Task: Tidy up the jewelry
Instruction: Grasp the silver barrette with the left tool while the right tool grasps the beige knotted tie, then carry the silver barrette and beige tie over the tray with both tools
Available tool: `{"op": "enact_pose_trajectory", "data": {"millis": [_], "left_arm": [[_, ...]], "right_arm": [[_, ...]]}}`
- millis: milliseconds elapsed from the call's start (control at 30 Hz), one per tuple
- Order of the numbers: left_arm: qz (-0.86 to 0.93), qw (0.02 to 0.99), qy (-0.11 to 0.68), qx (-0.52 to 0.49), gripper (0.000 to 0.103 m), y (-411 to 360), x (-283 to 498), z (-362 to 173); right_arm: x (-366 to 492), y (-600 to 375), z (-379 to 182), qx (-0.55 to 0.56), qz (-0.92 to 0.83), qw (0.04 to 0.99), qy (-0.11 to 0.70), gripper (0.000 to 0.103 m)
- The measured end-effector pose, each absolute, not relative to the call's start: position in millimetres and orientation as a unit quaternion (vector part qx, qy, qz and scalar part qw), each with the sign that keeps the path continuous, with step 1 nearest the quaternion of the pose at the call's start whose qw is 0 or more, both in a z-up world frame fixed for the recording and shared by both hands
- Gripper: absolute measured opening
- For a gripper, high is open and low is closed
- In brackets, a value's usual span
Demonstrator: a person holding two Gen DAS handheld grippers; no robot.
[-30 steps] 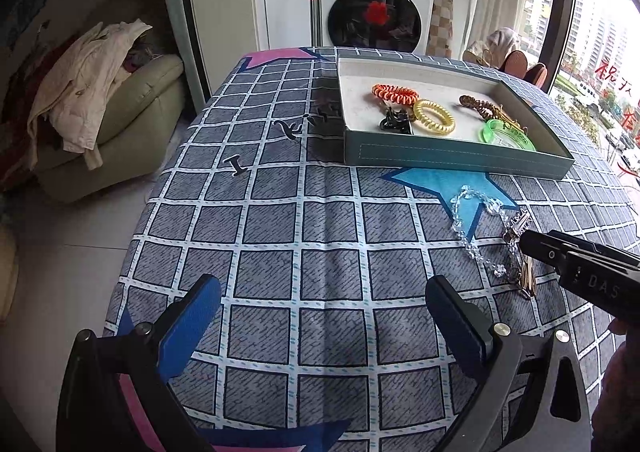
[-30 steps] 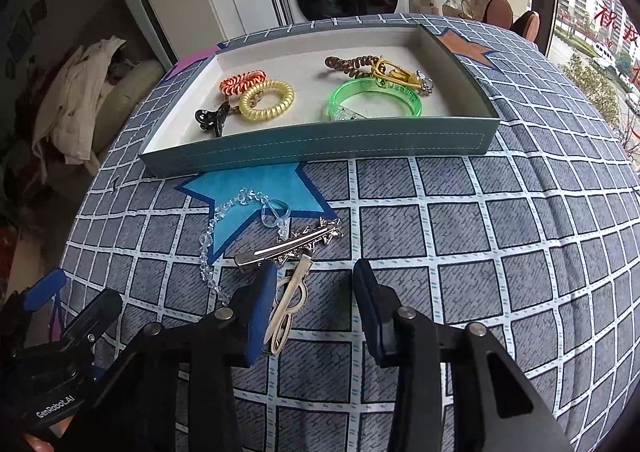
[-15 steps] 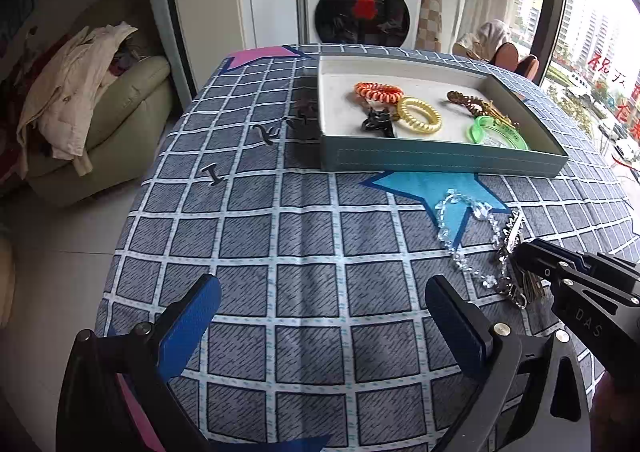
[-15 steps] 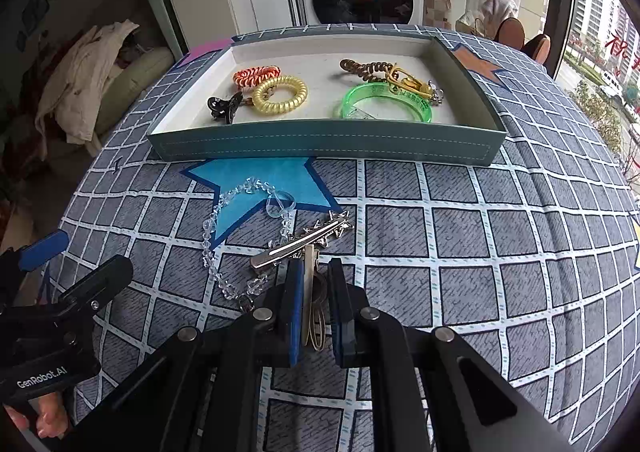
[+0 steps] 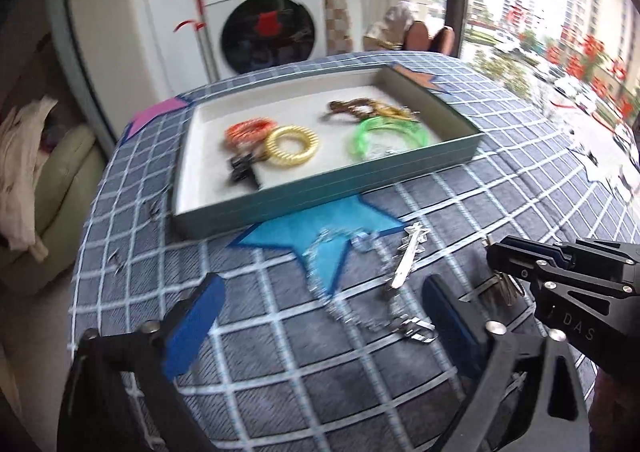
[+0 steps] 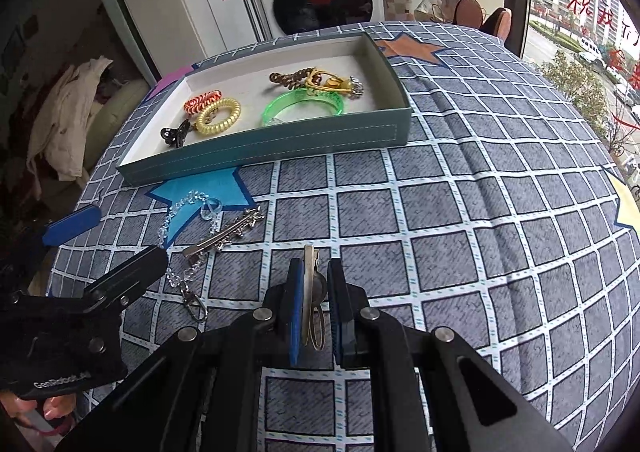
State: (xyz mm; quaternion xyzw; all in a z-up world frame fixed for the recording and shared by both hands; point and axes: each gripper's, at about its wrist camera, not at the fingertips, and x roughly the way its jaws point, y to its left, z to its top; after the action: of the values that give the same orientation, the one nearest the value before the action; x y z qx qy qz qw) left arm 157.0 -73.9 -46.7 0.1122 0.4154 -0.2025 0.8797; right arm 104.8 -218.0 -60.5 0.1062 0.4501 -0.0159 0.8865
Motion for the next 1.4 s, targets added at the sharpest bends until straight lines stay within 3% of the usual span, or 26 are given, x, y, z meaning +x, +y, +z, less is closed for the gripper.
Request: {"op": "enact_pose_trajectory", "data": {"millis": [100, 167, 233, 400, 1400], "left_arm": [[-0.219, 0.870, 0.421, 0.130, 0.097, -92.2, 161.7, -50.5], [-0.225, 0.863, 0.429, 0.143, 0.082, -102.3, 165.2, -54.6], [-0.232, 0.856, 0.438, 0.148, 0.076, -109.1, 166.7, -59.5], [-0.248, 0.847, 0.444, 0.153, 0.032, -116.1, 162.9, -65.1], [-0.249, 0.873, 0.417, 0.034, 0.031, -57.1, 158.0, -18.5]], "right_arm": [[100.6, -226.3, -59.8, 0.113, -0.022, 0.887, 0.448, 0.013], [98.5, -229.6, -58.7, 0.116, -0.024, 0.887, 0.446, 0.013], [96.6, -232.2, -57.9, 0.118, -0.025, 0.888, 0.444, 0.013], [95.5, -234.8, -57.4, 0.124, -0.024, 0.889, 0.441, 0.013], [88.7, -243.4, -34.6, 0.146, -0.007, 0.898, 0.414, 0.013]]}}
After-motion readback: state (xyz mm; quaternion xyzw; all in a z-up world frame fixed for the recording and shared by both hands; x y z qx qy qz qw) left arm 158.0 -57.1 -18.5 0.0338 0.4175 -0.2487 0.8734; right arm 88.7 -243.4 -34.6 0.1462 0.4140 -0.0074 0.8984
